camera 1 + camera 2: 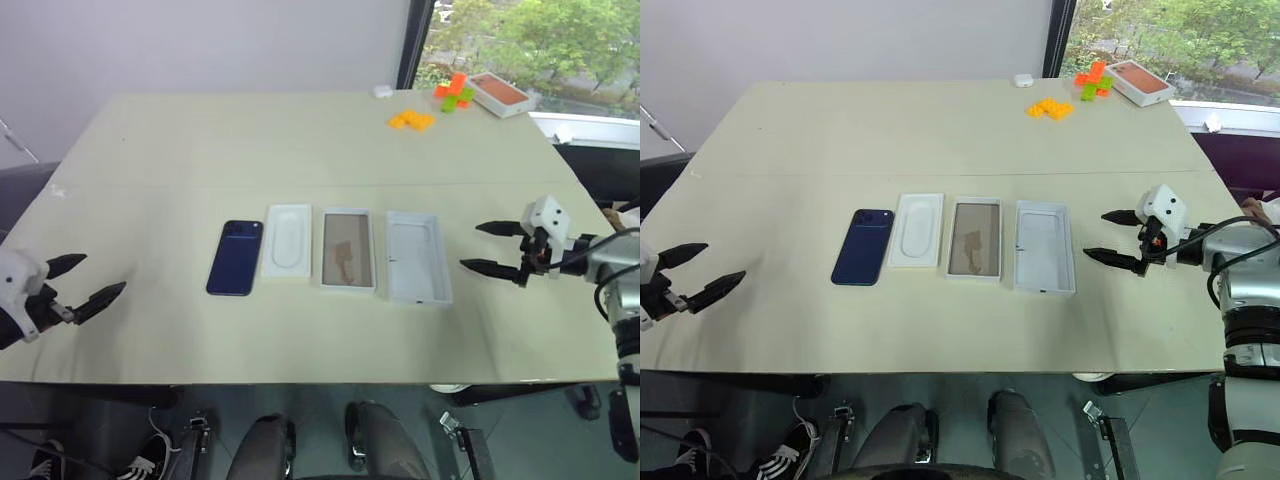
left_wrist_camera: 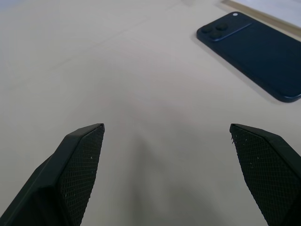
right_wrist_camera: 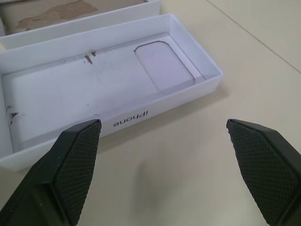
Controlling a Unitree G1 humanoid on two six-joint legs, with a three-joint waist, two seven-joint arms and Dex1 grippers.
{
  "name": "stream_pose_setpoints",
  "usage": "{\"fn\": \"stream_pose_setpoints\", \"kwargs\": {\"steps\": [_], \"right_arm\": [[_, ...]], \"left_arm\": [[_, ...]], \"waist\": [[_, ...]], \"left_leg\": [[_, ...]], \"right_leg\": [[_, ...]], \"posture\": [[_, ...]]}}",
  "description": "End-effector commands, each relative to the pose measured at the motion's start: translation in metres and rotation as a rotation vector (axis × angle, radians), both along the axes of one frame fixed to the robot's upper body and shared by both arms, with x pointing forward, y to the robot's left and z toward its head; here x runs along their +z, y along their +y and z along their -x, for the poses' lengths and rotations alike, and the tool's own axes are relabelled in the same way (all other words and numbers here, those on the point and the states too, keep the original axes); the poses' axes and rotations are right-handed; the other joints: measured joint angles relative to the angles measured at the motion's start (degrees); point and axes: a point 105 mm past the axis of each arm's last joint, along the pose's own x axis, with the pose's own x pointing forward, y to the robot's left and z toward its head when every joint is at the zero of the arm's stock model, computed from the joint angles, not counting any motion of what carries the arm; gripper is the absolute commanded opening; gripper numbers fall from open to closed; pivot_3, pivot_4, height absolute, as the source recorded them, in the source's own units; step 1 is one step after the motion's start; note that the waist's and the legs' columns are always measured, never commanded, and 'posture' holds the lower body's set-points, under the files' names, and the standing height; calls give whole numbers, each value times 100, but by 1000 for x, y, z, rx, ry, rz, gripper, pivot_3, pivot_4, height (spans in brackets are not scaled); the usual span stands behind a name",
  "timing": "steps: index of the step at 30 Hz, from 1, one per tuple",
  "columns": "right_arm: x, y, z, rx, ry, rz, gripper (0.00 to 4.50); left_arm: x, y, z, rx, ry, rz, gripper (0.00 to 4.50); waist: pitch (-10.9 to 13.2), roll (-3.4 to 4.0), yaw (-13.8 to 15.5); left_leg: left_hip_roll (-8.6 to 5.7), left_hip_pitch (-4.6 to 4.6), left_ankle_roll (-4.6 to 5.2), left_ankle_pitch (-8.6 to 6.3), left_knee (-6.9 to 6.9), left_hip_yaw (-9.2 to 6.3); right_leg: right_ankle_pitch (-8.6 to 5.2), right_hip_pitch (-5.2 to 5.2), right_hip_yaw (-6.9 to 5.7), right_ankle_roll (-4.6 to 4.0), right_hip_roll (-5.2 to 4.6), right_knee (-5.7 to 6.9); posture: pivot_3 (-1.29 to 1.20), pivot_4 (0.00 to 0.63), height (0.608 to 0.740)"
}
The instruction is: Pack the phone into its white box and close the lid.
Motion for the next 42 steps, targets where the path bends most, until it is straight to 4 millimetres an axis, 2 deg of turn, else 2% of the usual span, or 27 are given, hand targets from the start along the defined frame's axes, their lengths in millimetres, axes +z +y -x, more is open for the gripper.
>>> {"fn": "stream_pose_setpoints", "kwargs": {"steps": [1,31,38,40,42], "right_arm": [[13,3,-3,9,-57,-6,4473],[15,28,-9,40,-84,-34,4473],[36,55,-14,108,-149,-61,4473],[43,68,-17,134,-189,-39,4473],[51,91,-19,177,-240,-36,4473]], "left_arm": [[11,-3,-3,-18,-52,-5,4500],[15,-15,-13,-37,-64,27,4500],[17,-12,-21,30,-8,103,4500],[21,-15,-26,40,1,151,4500],[28,-18,-32,55,-2,216,4500]], "waist": [[0,0,3],[0,0,15],[0,0,7],[0,0,12],[0,-1,11]], "left_leg": [[0,0,0,0,0,0],[-1,-3,-1,0,0,2],[-1,0,-2,1,0,1],[-1,-1,-2,1,0,0],[-1,-3,-2,1,0,0]], "right_leg": [[0,0,0,0,0,0],[0,-2,0,1,0,-1],[0,-2,0,1,2,7],[0,-4,0,1,2,6],[1,-4,0,1,2,4]], "posture": [[0,150,740],[0,150,740],[0,150,740],[0,150,740],[0,150,740]]}}
